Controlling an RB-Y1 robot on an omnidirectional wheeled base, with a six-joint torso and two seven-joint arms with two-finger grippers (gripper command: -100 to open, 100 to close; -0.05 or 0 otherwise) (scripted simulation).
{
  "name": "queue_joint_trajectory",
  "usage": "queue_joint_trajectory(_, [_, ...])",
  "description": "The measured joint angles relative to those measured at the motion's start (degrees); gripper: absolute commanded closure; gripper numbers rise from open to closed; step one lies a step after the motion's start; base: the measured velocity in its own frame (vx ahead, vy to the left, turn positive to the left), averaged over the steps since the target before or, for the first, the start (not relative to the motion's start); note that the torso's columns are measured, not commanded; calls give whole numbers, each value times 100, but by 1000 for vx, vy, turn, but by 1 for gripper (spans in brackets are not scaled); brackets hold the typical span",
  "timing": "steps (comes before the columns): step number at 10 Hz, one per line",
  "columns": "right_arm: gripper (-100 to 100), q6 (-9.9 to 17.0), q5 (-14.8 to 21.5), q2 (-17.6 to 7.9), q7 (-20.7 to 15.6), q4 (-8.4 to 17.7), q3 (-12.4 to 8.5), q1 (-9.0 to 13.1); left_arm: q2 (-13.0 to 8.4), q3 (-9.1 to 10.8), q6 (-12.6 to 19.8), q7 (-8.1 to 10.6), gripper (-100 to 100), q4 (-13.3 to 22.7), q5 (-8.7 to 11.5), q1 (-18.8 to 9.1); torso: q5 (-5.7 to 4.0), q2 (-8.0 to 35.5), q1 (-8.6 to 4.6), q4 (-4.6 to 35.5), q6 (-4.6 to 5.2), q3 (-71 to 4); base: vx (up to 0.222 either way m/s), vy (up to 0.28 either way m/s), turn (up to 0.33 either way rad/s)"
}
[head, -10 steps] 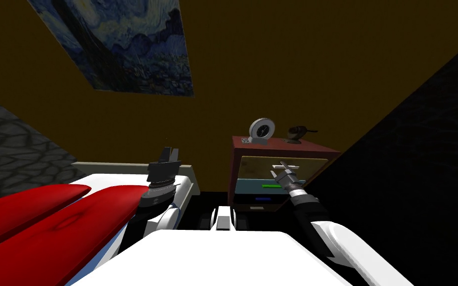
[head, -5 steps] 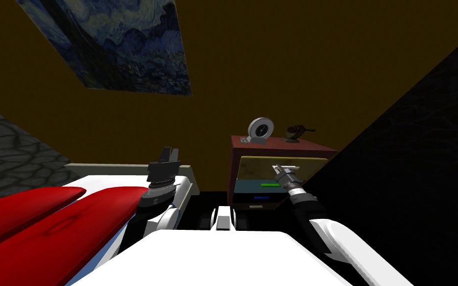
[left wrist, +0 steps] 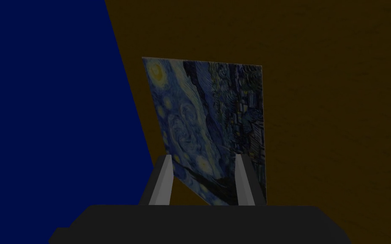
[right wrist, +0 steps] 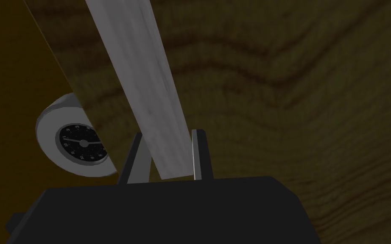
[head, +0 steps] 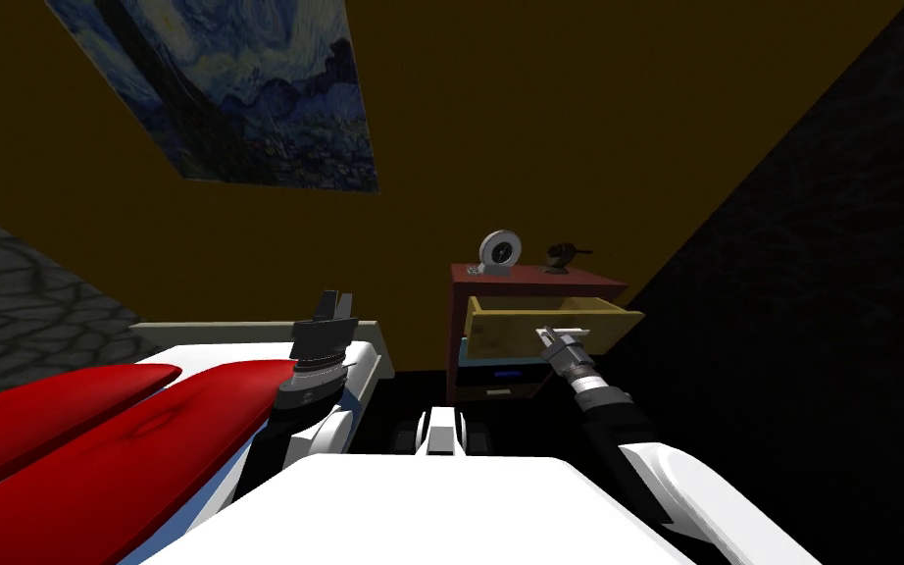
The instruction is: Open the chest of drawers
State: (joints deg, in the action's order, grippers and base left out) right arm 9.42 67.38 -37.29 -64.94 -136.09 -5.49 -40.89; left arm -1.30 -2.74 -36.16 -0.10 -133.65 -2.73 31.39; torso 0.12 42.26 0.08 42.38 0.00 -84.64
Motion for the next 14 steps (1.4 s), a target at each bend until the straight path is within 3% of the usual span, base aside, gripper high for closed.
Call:
queue_joint_trajectory(2, [100,-60,52,50,-1,-63,21,-17,0,0,0,0,0,0,0,-1,-9,38,-13,7,6,28,-221,-22,-42])
queue_joint_trajectory(3, [-100,-39,49,29,-19,-85,57,-5,0,0,0,0,0,1,0,-1,-8,37,1,7,1,28,-55,-3,-129])
queue_joint_trajectory(7, [-100,129,-200,-325,40,-518,-148,-372,0,0,-1,0,0,-1,0,3,-7,-30,-1,-17,-3,-15,77,4,-60])
queue_joint_trajectory(11, [-100,73,-367,-539,198,-981,-493,-867,0,0,0,0,0,0,0,2,4,35,-5,18,7,22,60,1,-72])
queue_joint_trajectory(14, [-100,178,-518,-764,225,-1232,-583,-1122,0,0,0,0,0,0,0,2,29,56,20,44,11,25,28,7,-27])
